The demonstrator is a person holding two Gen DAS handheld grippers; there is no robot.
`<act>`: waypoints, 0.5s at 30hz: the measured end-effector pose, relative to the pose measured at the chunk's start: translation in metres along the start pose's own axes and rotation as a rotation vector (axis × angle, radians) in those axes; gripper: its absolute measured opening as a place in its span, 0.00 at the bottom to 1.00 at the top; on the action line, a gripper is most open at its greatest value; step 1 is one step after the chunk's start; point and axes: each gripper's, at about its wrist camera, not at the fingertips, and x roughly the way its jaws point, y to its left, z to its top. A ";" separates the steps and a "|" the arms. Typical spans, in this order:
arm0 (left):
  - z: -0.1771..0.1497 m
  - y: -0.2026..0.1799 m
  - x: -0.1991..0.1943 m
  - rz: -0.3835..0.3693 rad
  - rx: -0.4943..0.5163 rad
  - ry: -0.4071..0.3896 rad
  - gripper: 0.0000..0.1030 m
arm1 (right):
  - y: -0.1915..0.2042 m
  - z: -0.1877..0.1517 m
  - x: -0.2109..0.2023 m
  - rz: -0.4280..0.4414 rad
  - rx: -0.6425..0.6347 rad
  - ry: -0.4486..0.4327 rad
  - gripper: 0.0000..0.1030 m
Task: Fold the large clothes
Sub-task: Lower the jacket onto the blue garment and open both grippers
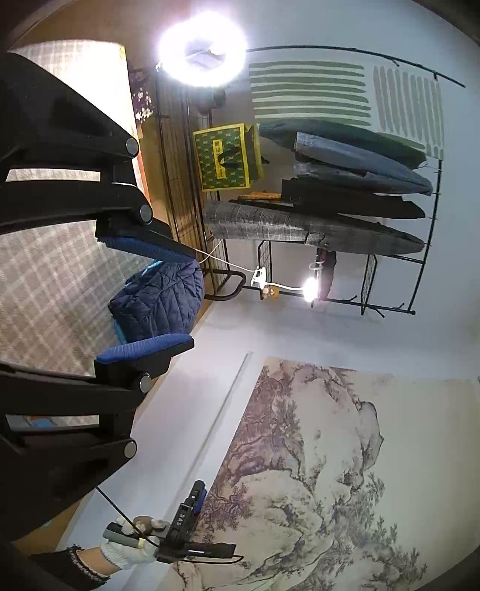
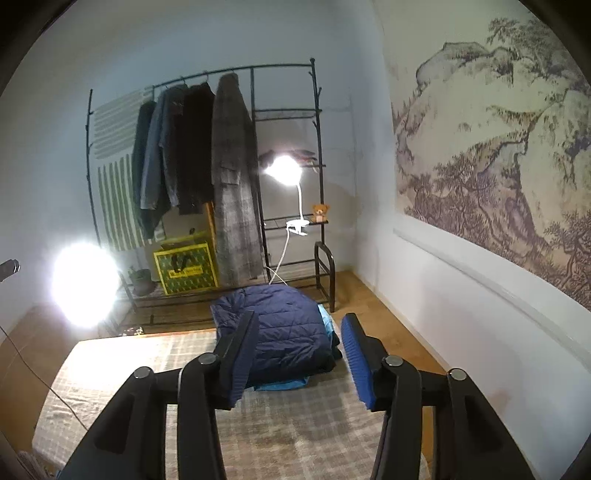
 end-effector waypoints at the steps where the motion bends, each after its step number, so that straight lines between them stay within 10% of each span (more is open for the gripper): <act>1: -0.003 -0.001 -0.005 0.002 0.004 0.002 0.40 | 0.004 -0.002 -0.006 0.003 -0.004 -0.003 0.52; 15: -0.112 -0.014 -0.019 0.045 0.035 0.153 0.53 | 0.066 -0.069 -0.022 0.023 -0.049 0.042 0.69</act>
